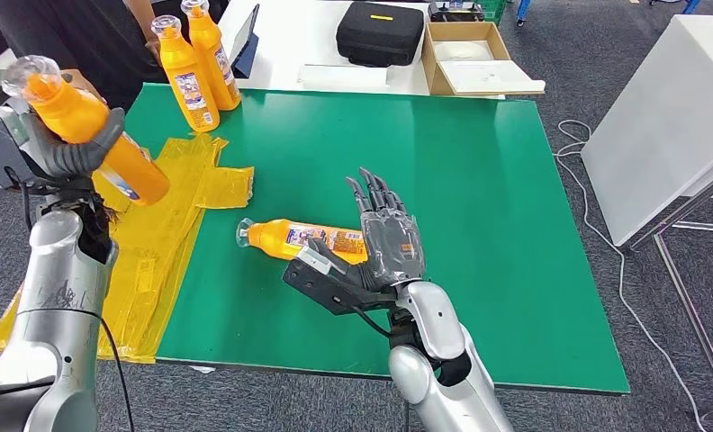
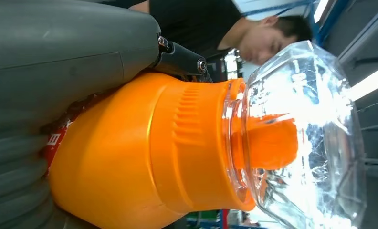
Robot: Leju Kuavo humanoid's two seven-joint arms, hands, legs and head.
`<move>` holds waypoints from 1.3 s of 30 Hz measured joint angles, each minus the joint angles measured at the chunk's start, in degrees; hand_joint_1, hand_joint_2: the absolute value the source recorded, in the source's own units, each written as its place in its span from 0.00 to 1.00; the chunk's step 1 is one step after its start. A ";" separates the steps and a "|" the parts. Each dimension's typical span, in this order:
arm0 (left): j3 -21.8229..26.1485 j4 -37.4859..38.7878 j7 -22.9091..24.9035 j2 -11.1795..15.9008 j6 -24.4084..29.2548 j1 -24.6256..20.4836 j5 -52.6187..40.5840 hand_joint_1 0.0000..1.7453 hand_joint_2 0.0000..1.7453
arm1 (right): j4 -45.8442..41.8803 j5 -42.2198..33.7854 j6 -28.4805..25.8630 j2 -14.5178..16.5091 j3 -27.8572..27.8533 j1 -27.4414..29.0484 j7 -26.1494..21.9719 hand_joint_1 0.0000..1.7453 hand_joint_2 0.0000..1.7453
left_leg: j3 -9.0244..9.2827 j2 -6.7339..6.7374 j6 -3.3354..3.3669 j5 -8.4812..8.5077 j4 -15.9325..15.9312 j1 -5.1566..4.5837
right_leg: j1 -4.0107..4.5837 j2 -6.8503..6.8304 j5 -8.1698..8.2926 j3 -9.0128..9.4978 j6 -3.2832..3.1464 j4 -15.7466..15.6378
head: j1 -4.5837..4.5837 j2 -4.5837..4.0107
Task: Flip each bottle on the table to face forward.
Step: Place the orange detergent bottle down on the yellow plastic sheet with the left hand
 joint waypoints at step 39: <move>-1.56 21.40 10.35 -2.54 33.48 10.25 -81.61 1.00 1.00 | -5.05 0.76 1.51 -1.76 3.04 6.38 -0.59 0.00 0.00 | -0.03 -0.02 0.00 -0.03 -0.02 0.02 | -0.01 -0.03 -0.01 0.01 0.00 -0.02 | -0.01 0.00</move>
